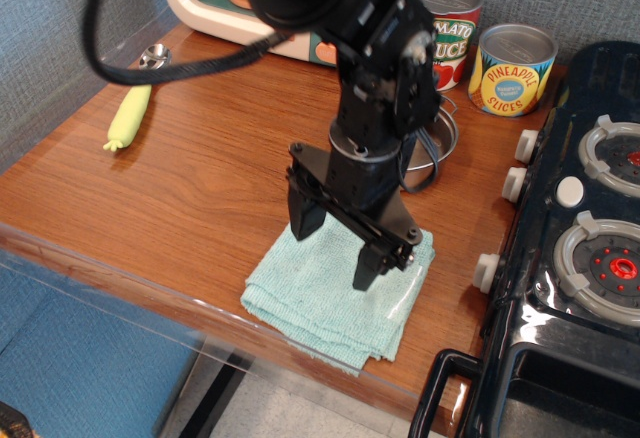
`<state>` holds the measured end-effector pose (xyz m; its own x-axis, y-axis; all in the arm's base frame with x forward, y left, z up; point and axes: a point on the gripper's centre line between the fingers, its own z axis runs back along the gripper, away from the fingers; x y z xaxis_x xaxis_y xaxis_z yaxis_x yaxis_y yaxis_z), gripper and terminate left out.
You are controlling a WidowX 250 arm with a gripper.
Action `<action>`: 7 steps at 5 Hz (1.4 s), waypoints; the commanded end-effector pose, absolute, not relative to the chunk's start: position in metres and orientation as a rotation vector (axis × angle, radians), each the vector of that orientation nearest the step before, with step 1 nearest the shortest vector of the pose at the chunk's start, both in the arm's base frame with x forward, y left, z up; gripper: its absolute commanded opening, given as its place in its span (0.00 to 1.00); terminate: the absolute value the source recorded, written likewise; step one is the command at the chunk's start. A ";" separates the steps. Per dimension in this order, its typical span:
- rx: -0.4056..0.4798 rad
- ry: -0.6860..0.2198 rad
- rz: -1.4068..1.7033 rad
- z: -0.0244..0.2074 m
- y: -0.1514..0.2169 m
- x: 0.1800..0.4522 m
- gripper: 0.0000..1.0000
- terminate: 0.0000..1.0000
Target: Slide the cloth leftwards next to the spatula handle.
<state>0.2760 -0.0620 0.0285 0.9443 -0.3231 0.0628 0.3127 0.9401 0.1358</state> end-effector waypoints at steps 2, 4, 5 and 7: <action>0.157 -0.103 -0.246 0.005 -0.019 0.281 1.00 0.00; 0.159 -0.111 -0.170 0.011 0.063 0.300 1.00 0.00; 0.152 -0.110 -0.144 0.016 0.099 0.306 1.00 0.00; 0.123 -0.094 -0.131 0.025 0.138 0.305 1.00 0.00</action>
<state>0.3054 0.1294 0.0150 0.9891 -0.1405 0.0450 0.1353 0.9854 0.1033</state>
